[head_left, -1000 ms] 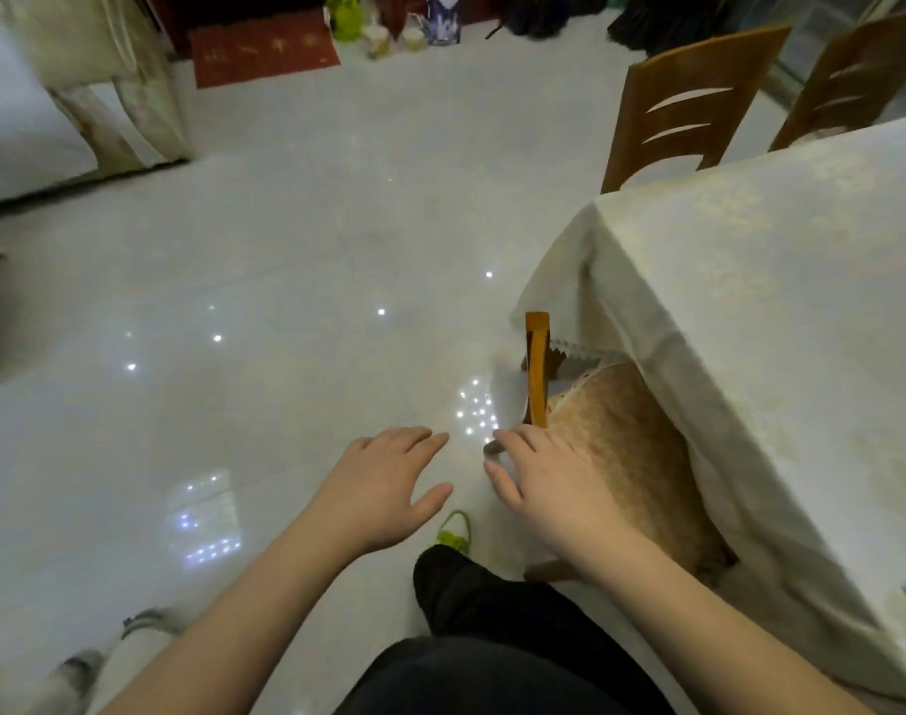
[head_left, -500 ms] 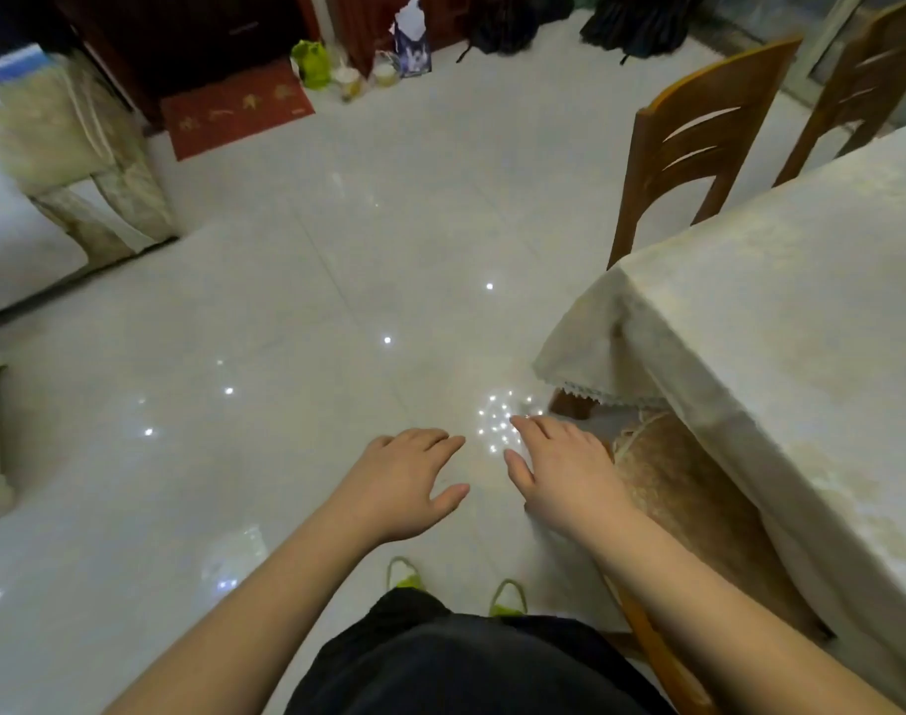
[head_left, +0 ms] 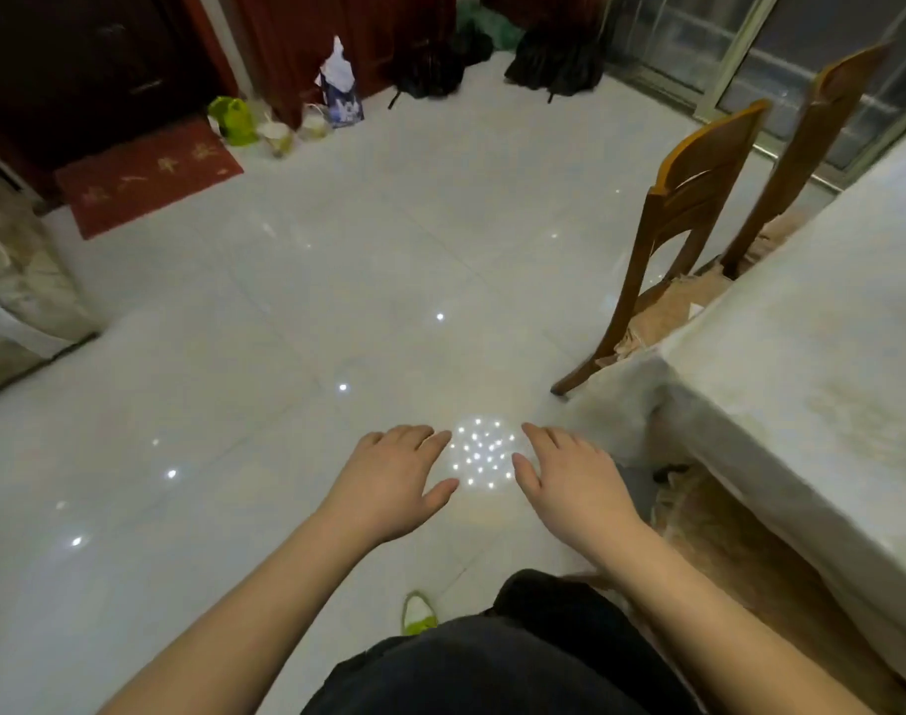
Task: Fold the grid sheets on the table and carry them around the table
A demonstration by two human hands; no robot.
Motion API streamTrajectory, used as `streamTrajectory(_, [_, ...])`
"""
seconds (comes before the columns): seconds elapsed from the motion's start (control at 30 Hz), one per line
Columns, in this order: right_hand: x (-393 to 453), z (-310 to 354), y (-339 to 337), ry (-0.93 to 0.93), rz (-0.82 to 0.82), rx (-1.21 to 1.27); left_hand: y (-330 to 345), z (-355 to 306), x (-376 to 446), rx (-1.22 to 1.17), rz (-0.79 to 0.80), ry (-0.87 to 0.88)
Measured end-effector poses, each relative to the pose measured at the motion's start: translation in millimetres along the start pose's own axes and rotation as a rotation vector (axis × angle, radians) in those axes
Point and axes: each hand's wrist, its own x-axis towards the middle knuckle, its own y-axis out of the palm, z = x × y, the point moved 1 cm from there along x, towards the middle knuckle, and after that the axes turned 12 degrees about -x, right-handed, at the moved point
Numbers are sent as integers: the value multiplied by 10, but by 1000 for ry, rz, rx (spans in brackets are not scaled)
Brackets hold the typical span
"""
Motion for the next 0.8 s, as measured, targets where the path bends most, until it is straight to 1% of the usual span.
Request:
streamTrajectory(0.17, [518,-246,-329,136,-30,22,-441,272,678,28,-24,90])
streamTrajectory(0.27, [789,-350,-421,165,-17,13,-637,247,1075,31,-14,121])
streamTrajectory(0.43, [1376,-605,-561,201,-11,94,-859,213,1912,13,32,159])
streamTrajectory(0.57, [1939,-873,-713,221,20,153,-1084,186,2528,7,126,213])
streamTrajectory(0.7, [2499,-1211,-956,249,-1,178,-1333,146,3146,65,107,232])
streamTrajectory(0.8, [2794,-1444,-1166,281,-27,185,-1491,113,3591,79,88,213])
